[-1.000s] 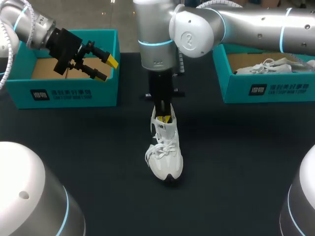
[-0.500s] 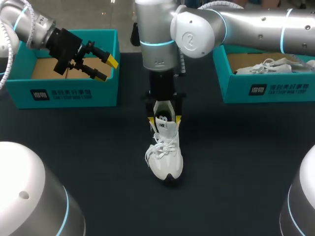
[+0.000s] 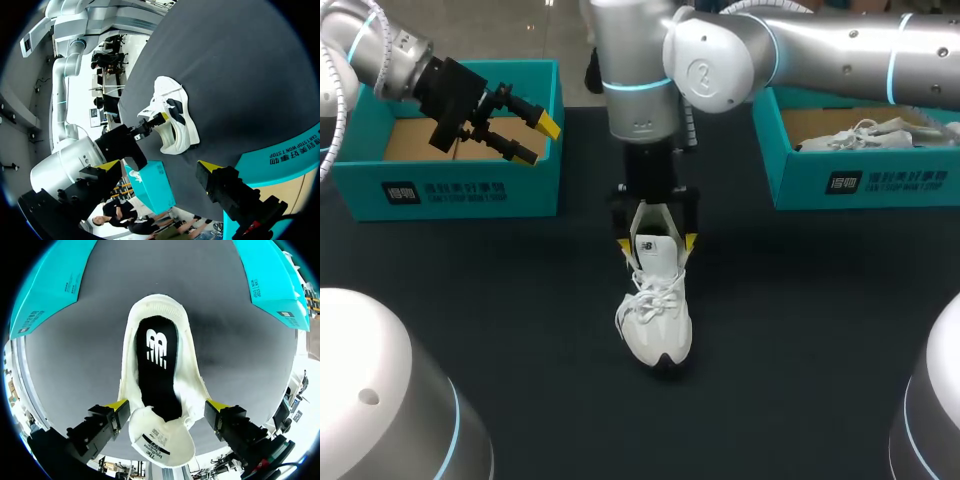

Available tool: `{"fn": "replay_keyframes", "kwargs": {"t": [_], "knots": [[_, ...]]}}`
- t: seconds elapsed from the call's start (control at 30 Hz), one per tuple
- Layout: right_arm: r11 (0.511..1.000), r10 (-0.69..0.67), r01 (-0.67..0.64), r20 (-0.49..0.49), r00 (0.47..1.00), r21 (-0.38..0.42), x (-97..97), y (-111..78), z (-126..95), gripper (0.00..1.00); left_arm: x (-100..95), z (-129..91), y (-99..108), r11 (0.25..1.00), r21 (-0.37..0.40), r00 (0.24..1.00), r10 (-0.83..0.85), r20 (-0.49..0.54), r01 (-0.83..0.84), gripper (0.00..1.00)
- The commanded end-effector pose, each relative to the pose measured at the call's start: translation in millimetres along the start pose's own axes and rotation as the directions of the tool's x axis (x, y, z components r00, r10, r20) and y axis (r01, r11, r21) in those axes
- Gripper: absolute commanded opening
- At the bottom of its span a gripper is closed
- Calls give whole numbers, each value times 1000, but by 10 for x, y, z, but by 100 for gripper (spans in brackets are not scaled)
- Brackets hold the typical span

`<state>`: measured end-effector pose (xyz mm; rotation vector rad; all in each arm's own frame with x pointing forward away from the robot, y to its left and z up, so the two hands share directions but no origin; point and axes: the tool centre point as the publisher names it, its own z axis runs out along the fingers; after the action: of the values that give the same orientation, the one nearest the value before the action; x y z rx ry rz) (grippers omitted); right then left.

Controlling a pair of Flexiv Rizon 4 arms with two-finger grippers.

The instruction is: Take the shoe out of the shoebox, open the shoe tongue, remove and reinsert the insole, then place the shoe into the shoebox

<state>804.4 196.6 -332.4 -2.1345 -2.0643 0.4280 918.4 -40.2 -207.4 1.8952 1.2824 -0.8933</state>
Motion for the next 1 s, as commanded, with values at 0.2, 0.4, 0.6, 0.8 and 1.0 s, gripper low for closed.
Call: {"fn": "replay_keyframes", "kwargs": {"t": [0.2, 0.4, 0.6, 0.8, 1.0], "knots": [[1000, 14, -14, 26, 1000, -5, 19, -135, -91, 100, -2, -4, -4, 1000, 0, 1000, 1, -3, -1, 100], [999, 31, -30, 26, 999, -11, 30, -306, -177, 100, -2, -4, -4, 1000, 0, 1000, 1, -3, -1, 100], [999, 48, -47, 14, 999, -18, 49, -545, -253, 100, -2, -4, -4, 1000, 0, 1000, 1, -3, -1, 100], [998, 65, -65, -7, 998, -14, 75, -766, -271, 100, -2, -4, -4, 1000, 0, 1000, 1, -3, -1, 100], [998, 66, -66, -14, 998, -8, 94, -905, -298, 100, -2, -4, -4, 1000, 0, 1000, 1, -3, -1, 100]]}}
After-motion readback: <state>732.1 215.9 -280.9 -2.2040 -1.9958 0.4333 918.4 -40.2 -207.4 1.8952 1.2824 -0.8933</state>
